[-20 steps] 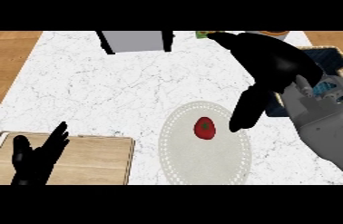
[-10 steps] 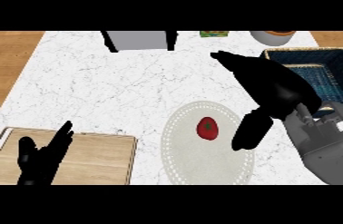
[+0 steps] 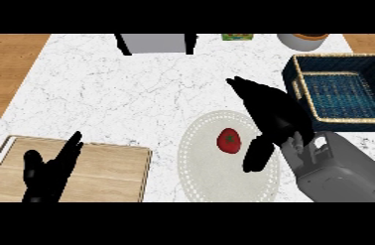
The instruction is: Pick the tomato from the placemat and place it in the basket
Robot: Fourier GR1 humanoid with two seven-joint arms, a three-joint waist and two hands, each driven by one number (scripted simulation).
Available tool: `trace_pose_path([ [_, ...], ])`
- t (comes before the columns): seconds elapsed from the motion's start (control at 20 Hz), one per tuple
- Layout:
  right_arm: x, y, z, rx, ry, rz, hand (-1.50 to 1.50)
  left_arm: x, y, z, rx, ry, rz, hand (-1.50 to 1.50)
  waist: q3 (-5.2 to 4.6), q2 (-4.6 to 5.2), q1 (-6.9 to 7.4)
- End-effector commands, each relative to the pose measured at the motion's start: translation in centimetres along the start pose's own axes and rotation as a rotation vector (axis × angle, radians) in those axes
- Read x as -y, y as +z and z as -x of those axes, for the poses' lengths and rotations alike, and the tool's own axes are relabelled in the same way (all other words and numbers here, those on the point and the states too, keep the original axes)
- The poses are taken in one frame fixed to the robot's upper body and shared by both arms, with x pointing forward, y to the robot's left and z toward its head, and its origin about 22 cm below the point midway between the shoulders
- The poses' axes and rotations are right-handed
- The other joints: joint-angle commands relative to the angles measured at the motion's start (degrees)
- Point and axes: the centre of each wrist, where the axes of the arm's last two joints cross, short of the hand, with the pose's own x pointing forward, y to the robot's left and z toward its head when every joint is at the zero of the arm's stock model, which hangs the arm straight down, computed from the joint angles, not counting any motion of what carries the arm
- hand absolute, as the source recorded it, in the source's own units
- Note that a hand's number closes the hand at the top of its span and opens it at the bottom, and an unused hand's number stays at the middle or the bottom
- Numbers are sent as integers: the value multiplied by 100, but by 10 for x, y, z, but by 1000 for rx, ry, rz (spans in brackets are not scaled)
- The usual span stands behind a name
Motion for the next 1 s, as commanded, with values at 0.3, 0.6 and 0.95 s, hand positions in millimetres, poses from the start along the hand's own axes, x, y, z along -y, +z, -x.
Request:
trace_pose_path([
  [0.3,-41,-9,10,-90,5,-16,-150,25,-12,5,-84,40,18,0,-146,61,-36],
  [0.6,-55,-19,7,-79,-6,6,-150,19,-13,32,-83,15,-6,0,-152,70,7],
  [0.95,-73,-36,21,-84,-24,-4,-150,-2,-16,31,-86,18,12,0,-152,79,17],
])
